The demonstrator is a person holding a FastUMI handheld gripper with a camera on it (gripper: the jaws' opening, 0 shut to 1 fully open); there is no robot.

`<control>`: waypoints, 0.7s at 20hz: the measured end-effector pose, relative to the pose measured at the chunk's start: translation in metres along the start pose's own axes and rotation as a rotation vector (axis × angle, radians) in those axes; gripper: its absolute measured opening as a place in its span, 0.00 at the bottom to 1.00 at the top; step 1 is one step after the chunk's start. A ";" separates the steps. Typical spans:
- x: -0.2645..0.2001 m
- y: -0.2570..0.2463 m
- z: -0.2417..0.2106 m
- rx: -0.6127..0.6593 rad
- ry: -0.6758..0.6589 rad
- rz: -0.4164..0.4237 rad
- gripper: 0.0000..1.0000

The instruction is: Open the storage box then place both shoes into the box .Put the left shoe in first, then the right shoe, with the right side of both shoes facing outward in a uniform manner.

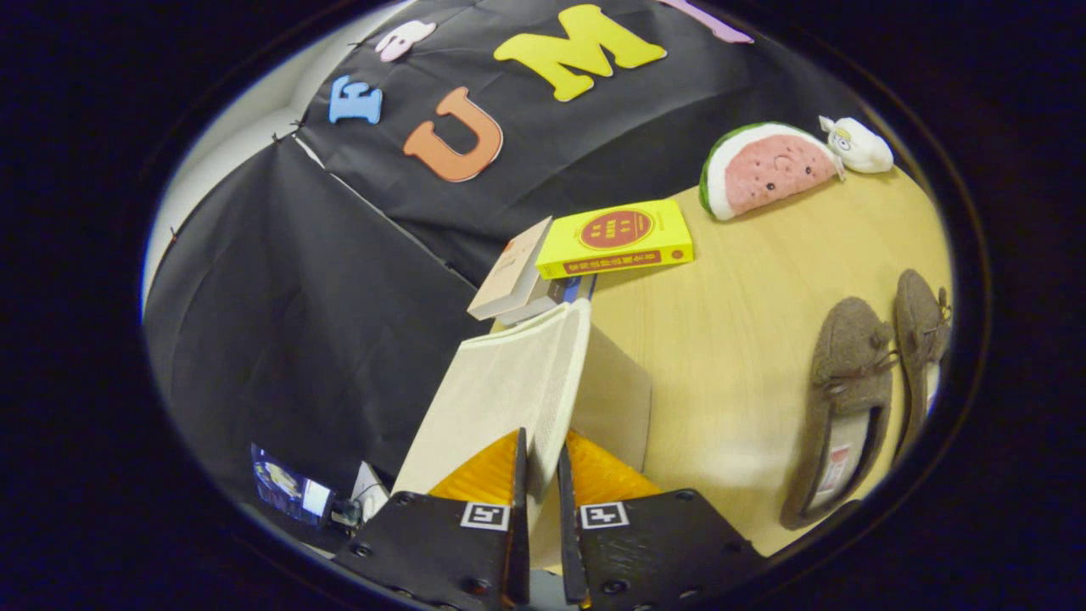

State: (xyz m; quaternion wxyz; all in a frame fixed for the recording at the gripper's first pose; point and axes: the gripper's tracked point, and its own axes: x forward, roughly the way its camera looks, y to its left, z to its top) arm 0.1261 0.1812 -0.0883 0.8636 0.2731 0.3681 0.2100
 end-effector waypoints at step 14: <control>-0.048 0.119 0.040 -0.159 -0.079 0.038 0.11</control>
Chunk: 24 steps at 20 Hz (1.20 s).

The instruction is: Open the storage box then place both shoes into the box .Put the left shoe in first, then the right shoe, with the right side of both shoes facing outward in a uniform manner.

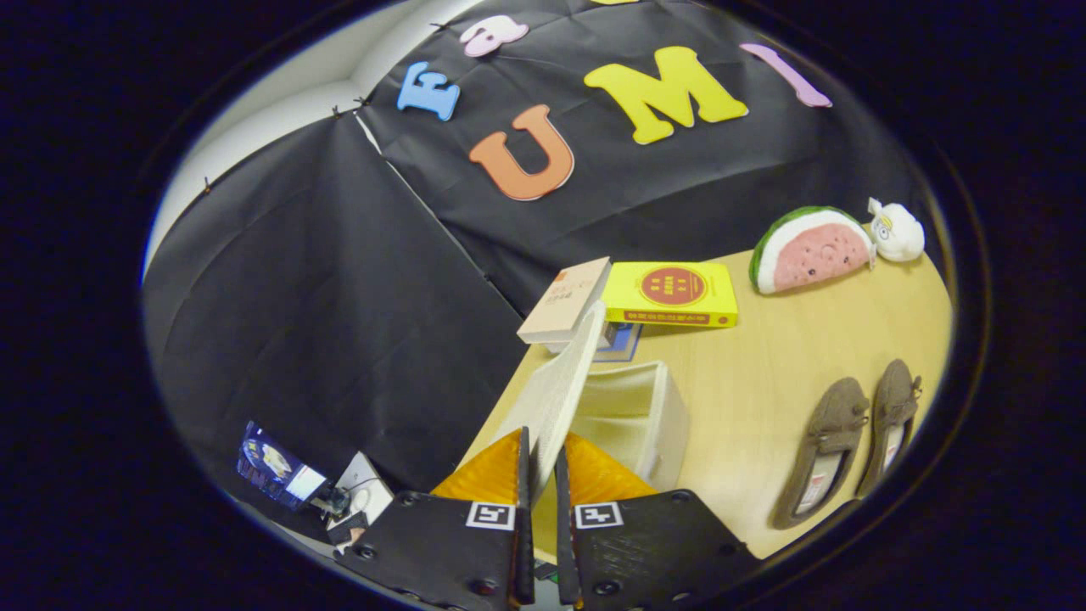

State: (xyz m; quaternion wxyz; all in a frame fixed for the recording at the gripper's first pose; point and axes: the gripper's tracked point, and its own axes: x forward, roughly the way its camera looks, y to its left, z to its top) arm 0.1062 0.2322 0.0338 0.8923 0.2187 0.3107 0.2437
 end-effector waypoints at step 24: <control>0.084 0.201 0.026 -0.110 -0.002 0.177 0.84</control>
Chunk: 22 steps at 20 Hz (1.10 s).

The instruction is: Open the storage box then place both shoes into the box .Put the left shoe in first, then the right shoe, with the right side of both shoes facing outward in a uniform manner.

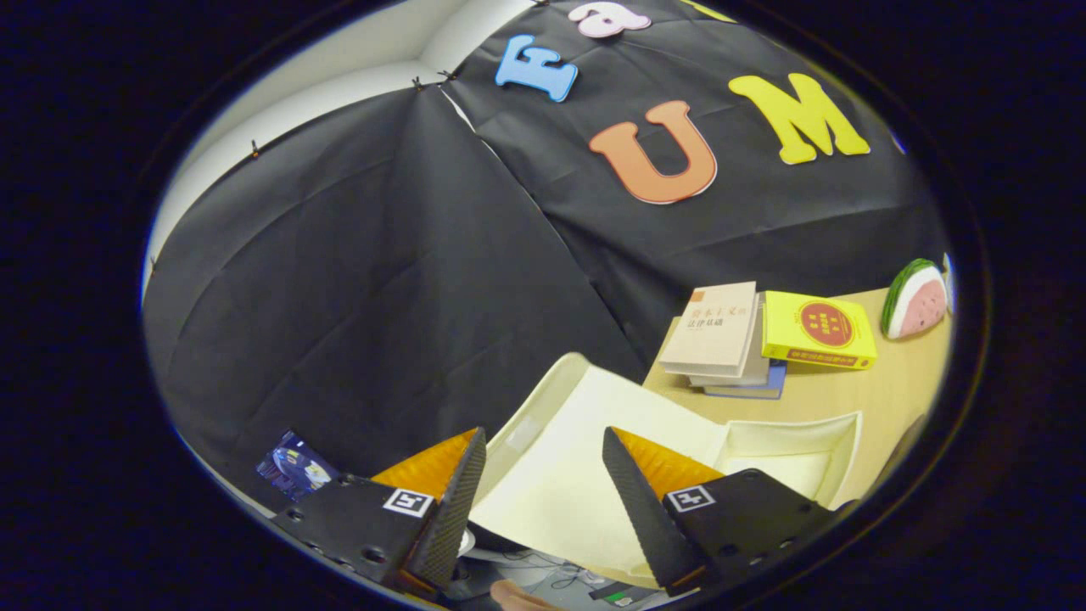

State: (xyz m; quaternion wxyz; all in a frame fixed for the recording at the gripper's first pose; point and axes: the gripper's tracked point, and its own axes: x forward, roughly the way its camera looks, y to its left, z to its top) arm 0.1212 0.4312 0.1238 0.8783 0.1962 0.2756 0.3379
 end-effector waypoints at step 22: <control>-0.217 -0.402 -0.118 -0.025 0.204 -0.691 0.91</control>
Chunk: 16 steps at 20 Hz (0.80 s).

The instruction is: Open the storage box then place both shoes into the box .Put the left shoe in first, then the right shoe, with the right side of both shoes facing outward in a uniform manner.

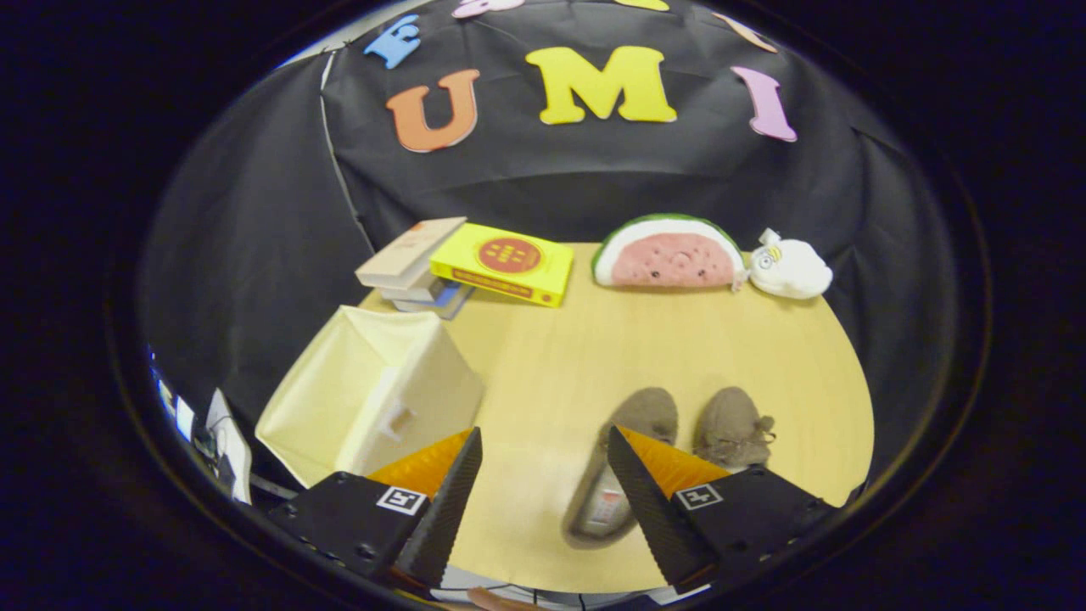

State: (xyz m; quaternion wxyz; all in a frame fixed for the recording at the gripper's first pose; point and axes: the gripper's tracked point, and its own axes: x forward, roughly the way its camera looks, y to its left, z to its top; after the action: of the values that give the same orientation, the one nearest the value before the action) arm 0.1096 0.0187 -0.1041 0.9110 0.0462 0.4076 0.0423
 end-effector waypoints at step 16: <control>0.081 -0.073 -0.087 0.112 0.342 -0.123 0.36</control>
State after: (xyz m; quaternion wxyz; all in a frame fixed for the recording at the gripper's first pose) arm 0.1014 -0.0404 -0.2308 0.8254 0.0640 0.5602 -0.0292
